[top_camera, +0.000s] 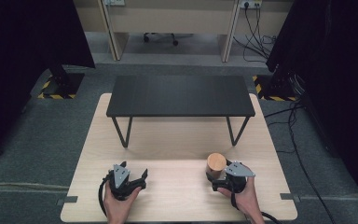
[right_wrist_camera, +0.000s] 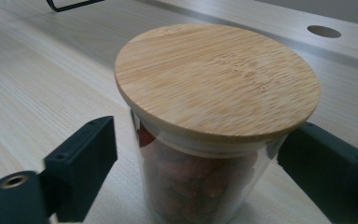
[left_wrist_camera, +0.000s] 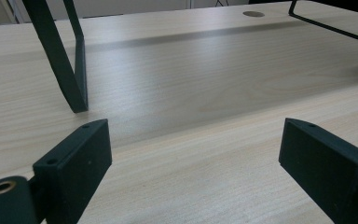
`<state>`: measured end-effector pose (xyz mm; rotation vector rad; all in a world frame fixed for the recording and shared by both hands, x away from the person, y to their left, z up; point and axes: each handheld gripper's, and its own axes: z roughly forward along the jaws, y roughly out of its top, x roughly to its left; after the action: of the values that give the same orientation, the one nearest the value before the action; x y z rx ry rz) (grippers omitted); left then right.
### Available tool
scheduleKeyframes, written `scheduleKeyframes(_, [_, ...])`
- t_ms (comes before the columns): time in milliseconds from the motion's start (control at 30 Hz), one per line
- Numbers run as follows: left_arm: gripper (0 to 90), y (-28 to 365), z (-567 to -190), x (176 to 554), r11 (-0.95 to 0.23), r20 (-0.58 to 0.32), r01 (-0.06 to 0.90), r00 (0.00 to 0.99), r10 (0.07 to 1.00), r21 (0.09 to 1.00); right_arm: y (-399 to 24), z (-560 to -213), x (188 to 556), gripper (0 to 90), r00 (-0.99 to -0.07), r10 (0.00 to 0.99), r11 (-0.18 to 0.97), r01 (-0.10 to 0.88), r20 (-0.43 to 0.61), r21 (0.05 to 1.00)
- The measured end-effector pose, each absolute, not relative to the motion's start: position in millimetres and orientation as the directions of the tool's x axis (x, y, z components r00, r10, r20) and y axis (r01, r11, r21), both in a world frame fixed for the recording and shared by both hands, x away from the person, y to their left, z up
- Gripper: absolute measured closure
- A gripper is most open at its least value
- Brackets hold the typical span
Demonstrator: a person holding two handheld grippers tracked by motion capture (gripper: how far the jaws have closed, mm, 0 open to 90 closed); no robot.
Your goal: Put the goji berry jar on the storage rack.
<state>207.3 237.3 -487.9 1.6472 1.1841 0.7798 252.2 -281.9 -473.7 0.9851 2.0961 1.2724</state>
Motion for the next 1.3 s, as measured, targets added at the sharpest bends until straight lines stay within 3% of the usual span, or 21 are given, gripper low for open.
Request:
scheduleKeyframes(200, [8.7, 236.9, -487.8, 207.2, -0.105, -0.019, 0.351, 0.333, 0.943, 0.931, -280.8, -474.7, 251.3, 24.9, -0.611, 0.79, 0.302, 0.317, -0.05, 0.899])
scheduleKeyframes(800, [8.7, 234.8, -487.6, 207.5, -0.11, -0.013, 0.35, 0.331, 0.944, 0.93, -281.3, -477.9, 249.2, 25.8, -0.613, 0.788, 0.29, 0.296, -0.052, 0.91])
scheduleKeyframes(900, [8.7, 234.3, -487.6, 207.5, -0.108, -0.014, 0.351, 0.328, 0.945, 0.93, -282.4, -480.3, 247.9, 25.8, -0.604, 0.797, 0.244, 0.3, -0.014, 0.922])
scheduleKeyframes(1300, [8.5, 233.7, -488.2, 207.2, -0.108, -0.012, 0.346, 0.327, 0.945, 0.932, -263.6, -434.7, 231.4, 25.8, -0.569, 0.821, 0.205, 0.207, -0.053, 0.957])
